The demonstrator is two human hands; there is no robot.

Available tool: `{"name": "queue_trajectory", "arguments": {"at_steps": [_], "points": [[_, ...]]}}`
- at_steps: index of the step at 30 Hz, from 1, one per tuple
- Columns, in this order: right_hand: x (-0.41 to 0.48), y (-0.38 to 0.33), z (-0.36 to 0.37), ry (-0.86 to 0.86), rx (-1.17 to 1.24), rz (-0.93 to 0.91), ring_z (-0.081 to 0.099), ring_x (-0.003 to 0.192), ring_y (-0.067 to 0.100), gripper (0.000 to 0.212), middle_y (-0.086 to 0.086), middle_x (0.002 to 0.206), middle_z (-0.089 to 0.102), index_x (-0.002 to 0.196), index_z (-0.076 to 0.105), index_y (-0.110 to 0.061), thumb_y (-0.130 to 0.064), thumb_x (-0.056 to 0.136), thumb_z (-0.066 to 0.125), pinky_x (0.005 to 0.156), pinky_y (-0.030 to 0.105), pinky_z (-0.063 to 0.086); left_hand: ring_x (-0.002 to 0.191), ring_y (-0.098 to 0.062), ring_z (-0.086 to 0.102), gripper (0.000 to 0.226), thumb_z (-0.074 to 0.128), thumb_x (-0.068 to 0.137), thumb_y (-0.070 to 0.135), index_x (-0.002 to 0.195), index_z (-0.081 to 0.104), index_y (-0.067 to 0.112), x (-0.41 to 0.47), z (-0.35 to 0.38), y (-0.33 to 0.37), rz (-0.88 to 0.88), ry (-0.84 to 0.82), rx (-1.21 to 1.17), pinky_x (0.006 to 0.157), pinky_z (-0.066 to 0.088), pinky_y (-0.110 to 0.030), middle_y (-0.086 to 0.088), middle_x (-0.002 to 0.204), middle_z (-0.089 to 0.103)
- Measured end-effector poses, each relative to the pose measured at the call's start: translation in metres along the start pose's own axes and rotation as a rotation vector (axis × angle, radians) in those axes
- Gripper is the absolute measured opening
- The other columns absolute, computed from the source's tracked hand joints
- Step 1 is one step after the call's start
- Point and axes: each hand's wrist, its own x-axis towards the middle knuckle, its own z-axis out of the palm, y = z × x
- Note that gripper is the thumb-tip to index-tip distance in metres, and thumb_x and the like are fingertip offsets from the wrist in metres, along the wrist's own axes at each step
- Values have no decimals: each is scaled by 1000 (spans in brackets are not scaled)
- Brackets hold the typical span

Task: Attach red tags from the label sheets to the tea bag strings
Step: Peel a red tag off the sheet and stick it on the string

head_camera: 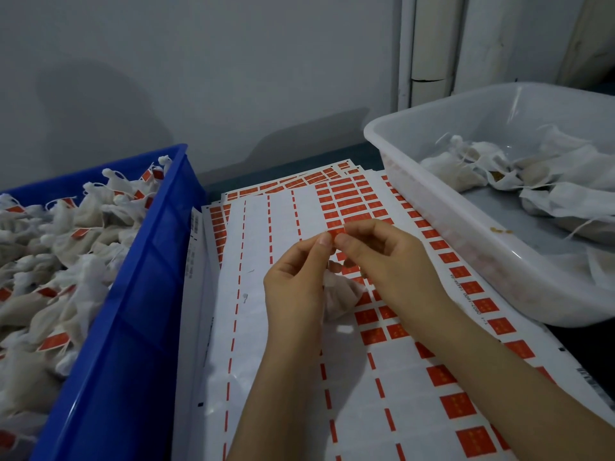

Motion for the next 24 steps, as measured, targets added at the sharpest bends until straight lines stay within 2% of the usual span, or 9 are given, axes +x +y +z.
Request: {"name": "queue_trajectory", "arguments": {"at_steps": [6,9,15,20,24], "points": [[2,2,-3,50,52,6,60,68,-12,10,-25,75,62,78,59,-40,-32,82,63,50,1,41,92,-13,66,8,64,82,36,80,72,35,0,1,0,-18,-2,-15,81,56,-27,18,90,72],[2,3,-3,56,42,9,59,68,-13,11,-29,71,62,77,58,-41,-33,81,64,51,1,42,93,-13,67,9,65,78,41,83,70,36,1,1,1,-32,11,-36,81,56,-30,20,91,71],[2,2,-1,30,47,17,59,68,-12,10,-35,65,61,76,57,-39,-36,86,56,50,1,41,84,-12,68,6,65,83,34,83,71,31,2,0,-1,-11,48,-29,78,58,-30,18,84,71],[1,1,1,22,52,-5,60,68,-9,10,-25,68,62,77,57,-38,-34,87,57,50,2,41,83,7,64,8,62,85,35,80,68,35,2,-2,-2,53,38,24,70,54,-16,23,83,69],[-1,1,1,10,6,-51,62,74,0,13,-27,81,60,77,56,-40,-31,84,62,57,1,44,82,20,55,14,60,89,28,78,63,36,2,0,-6,142,33,168,53,41,3,29,77,65]]}}
